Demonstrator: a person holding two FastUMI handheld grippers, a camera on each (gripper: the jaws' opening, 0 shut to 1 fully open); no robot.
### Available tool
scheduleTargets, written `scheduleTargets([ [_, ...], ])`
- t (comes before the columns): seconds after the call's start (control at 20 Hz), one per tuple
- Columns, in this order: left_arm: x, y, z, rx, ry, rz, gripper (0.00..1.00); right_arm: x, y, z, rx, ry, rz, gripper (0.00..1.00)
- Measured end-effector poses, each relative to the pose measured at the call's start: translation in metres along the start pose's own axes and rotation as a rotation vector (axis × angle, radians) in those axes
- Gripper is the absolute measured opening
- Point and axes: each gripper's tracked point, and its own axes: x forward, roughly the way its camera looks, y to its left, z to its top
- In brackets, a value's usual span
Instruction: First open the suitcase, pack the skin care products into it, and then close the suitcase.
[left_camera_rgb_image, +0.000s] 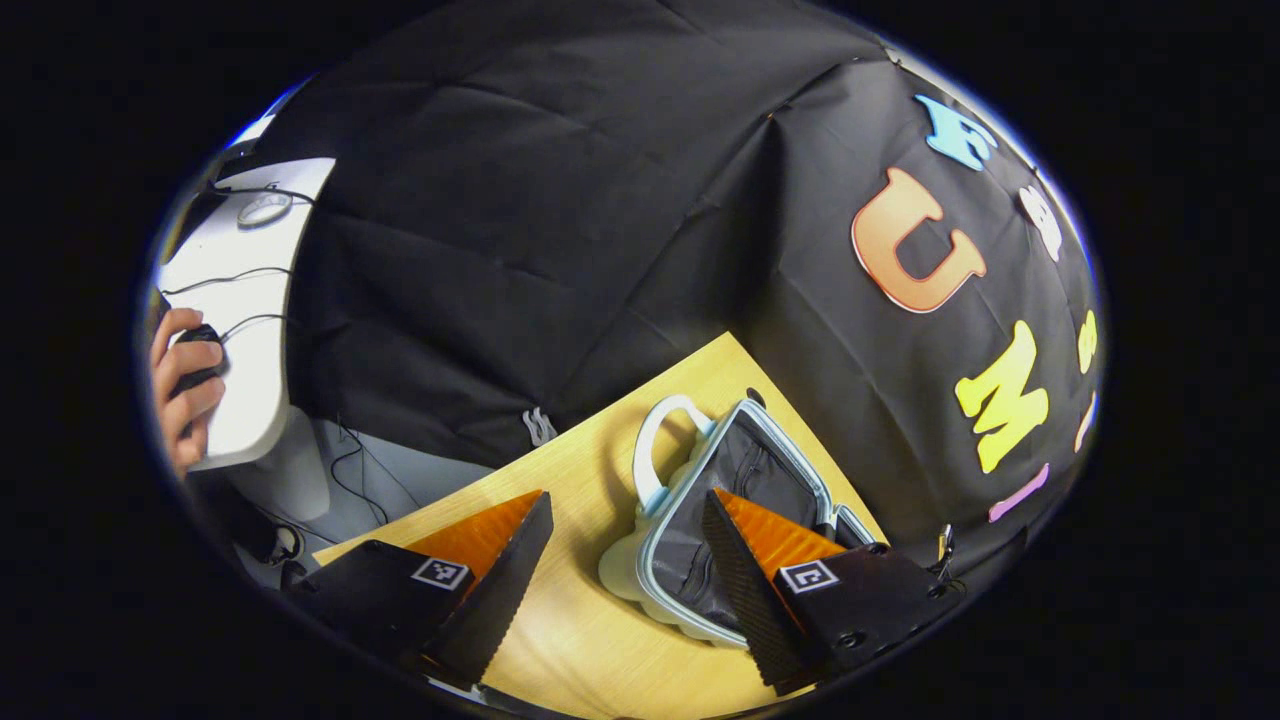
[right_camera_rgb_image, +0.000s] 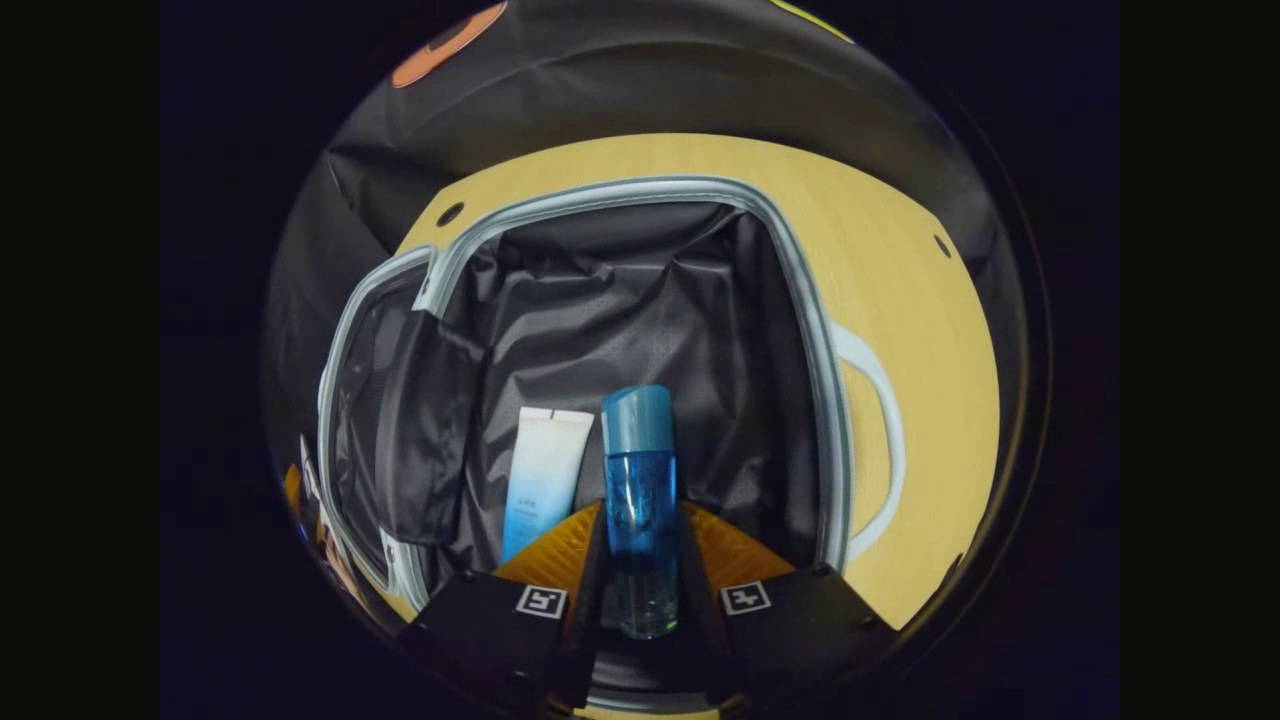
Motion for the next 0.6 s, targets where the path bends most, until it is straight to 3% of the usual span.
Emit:
scheduleTargets([
  [0.1,0.015,-0.005,0.000,-0.051,0.018,-0.025,0.96,-0.004,-0.001,0.004,-0.001,-0.009,0.001,0.42],
  [0.3,0.048,-0.013,0.004,-0.149,0.038,-0.059,0.96,-0.034,0.009,0.015,-0.025,-0.078,0.055,0.64],
  [0.35,0.056,-0.013,0.005,-0.168,0.045,-0.072,1.00,-0.045,0.012,0.017,-0.040,-0.093,0.075,0.64],
  [0.4,0.064,-0.011,0.005,-0.186,0.049,-0.075,0.83,-0.058,0.017,0.016,-0.058,-0.110,0.100,0.66],
  [0.45,0.073,-0.005,0.003,-0.208,0.059,-0.071,0.92,-0.072,0.020,0.018,-0.078,-0.130,0.117,0.69],
  [0.55,0.089,-0.005,-0.001,-0.257,0.086,-0.085,0.87,-0.103,0.020,0.021,-0.128,-0.184,0.134,0.71],
  [0.6,0.094,-0.005,-0.004,-0.279,0.097,-0.091,0.91,-0.118,0.020,0.023,-0.152,-0.215,0.138,0.71],
])
